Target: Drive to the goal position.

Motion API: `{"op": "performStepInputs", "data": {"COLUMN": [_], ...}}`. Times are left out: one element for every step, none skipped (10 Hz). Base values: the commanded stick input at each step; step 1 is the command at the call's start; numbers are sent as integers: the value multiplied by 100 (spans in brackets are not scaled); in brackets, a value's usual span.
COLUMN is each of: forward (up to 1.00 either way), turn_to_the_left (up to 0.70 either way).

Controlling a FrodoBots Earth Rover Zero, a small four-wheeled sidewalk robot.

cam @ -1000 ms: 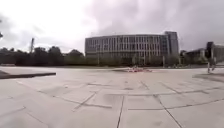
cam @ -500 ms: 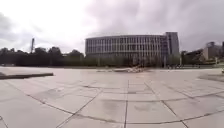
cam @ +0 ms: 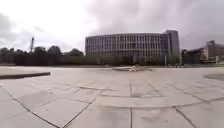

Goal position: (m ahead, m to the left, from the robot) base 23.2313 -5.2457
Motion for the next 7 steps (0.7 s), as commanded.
{"op": "performStepInputs", "data": {"forward": [70, 70, 70, 70, 70, 70, 70], "turn_to_the_left": [0, 0, 0, 0, 0, 0, 0]}}
